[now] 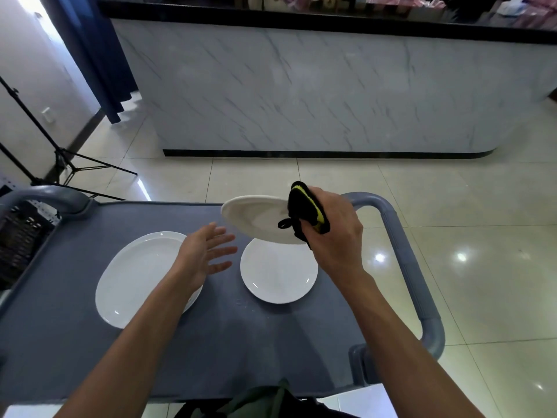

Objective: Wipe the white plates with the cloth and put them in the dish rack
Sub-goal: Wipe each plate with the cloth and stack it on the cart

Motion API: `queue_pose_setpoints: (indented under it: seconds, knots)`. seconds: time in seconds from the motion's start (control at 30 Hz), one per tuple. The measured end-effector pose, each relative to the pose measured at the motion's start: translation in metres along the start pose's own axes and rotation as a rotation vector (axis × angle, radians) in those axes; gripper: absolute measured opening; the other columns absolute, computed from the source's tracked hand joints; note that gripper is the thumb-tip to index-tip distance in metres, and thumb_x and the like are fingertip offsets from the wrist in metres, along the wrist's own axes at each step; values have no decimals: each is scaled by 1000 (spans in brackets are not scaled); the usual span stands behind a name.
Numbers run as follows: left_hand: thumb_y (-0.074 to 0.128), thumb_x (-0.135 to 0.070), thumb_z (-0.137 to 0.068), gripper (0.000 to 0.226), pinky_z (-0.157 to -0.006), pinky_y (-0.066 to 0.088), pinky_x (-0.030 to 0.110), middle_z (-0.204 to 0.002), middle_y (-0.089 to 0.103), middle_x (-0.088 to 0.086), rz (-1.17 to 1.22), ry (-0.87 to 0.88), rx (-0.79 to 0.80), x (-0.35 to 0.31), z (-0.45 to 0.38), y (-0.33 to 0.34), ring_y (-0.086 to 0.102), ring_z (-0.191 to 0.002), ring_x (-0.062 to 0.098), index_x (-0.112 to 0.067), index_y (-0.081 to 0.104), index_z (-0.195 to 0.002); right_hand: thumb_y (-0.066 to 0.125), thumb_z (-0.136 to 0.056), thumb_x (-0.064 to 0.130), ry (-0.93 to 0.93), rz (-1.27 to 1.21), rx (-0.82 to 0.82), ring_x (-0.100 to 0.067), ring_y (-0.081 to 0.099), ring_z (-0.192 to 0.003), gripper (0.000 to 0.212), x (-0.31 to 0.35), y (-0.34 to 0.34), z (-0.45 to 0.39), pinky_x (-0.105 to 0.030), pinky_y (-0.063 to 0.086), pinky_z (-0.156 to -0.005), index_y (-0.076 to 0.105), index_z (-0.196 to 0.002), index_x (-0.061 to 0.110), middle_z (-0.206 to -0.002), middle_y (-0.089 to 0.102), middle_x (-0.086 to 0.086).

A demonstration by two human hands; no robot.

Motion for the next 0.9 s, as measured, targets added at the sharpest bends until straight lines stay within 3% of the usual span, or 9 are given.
queue_pose_setpoints:
  seconds: [0.17, 0.3, 0.4, 0.57, 0.73, 0.9]
  knots:
    - [46, -78, -86, 79, -79, 49, 41, -111, 76, 9, 32, -149, 185, 2, 9, 17, 74, -99, 33, -9, 64, -121, 78, -81, 2, -159, 67, -30, -27, 62, -96, 44, -2, 7, 6, -31, 49, -87, 67, -124, 7, -113, 68, -5]
    - [55, -81, -78, 83, -72, 52, 38, -112, 75, 9, 109, -136, 182, -3, 15, 31, 74, -97, 33, -11, 63, -122, 76, -87, 10, -227, 64, -48, -26, 63, -93, 33, 0, 13, 14, -38, 51, -80, 71, -120, 8, -108, 70, -7]
    - [63, -67, -83, 67, -70, 51, 37, -110, 76, 8, 168, -131, 148, -6, 16, 37, 75, -94, 32, -10, 64, -117, 74, -90, 12, -249, 60, -40, -28, 64, -92, 28, 2, 16, 21, -42, 51, -77, 73, -118, 11, -106, 70, -8]
    - [63, -19, -91, 19, -64, 60, 41, -95, 75, 17, 369, -113, 120, -6, 19, 44, 76, -82, 35, -2, 63, -102, 76, -87, 7, -304, 59, -21, -31, 64, -91, 31, 3, 16, 30, -44, 50, -74, 73, -118, 12, -106, 70, -11]
    - [47, 0, -98, 23, -68, 63, 39, -112, 71, 24, 505, -99, 156, -4, 14, 44, 75, -91, 33, 12, 58, -115, 71, -91, 6, -323, 60, 75, -34, 63, -97, 33, 0, 11, 40, -45, 48, -80, 71, -122, 17, -111, 69, -10]
    - [43, 0, -101, 28, -73, 63, 39, -116, 72, 18, 439, -28, 189, -3, 14, 41, 72, -102, 30, 4, 56, -127, 73, -83, -4, -270, 62, 234, -37, 60, -110, 47, -10, 9, 61, -50, 48, -89, 68, -126, 13, -124, 65, -12]
Point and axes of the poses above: each hand's wrist, its own z-axis away from the middle knuckle, its own y-axis out of the palm, x = y × z, the point moved 4 cm from there along -z, towards the middle knuckle
